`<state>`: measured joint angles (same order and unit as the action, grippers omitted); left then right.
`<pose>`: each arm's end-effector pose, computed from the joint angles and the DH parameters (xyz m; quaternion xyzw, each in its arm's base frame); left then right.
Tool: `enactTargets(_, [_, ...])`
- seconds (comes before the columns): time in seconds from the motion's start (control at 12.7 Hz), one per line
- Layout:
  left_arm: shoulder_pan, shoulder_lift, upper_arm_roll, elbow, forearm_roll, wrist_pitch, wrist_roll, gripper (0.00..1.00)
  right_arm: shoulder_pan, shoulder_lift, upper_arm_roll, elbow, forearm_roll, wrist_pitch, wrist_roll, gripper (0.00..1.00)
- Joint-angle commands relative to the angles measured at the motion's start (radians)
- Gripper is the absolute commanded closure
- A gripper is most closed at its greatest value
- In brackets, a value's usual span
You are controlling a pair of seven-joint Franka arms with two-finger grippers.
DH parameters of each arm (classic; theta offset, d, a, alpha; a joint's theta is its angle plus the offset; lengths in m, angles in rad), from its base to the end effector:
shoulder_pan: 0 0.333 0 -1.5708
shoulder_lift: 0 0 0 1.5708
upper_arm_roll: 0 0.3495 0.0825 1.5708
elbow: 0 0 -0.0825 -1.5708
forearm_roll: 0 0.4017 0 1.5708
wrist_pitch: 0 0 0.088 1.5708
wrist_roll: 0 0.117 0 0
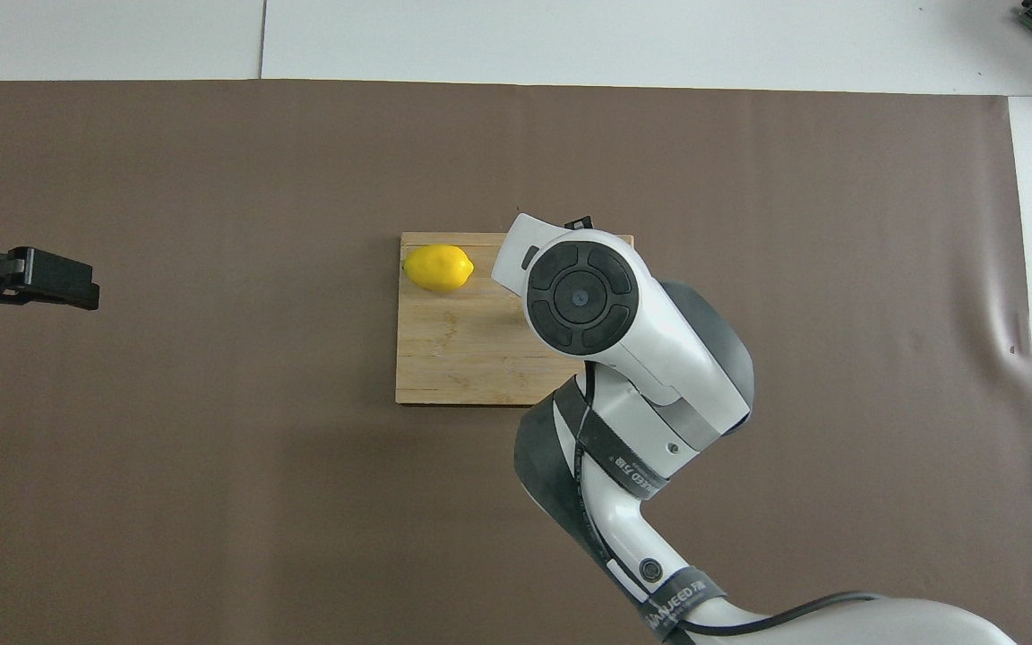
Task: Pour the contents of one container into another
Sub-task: 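Tilt the glass cup over the metal cup with the right gripper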
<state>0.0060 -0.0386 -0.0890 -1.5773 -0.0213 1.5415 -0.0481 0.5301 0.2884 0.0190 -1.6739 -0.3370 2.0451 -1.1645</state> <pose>0.5540 -0.0497 0.6640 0.9998 -0.0177 0.0007 0.0090 0.5917 0.3358 0.4615 0.5925 0.7905 -0.0063 0.1550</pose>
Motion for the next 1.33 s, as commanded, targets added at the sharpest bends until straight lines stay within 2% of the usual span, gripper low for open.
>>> enactTargets(0.0, [0.008, -0.027, -0.001, -0.029, -0.011, -0.003, 0.007, 0.0, -0.012, -0.017, 0.007, -0.017, 0.051, -0.003, 0.031, 0.73])
enactTargets(0.31, [0.008, -0.027, -0.001, -0.029, -0.009, -0.003, 0.007, 0.0, -0.035, -0.018, 0.009, -0.02, 0.076, 0.003, 0.02, 0.74])
enactTargets(1.26, [0.008, -0.027, -0.001, -0.029, -0.009, -0.003, 0.007, 0.0, -0.071, -0.018, 0.007, -0.013, 0.256, 0.006, -0.006, 0.74])
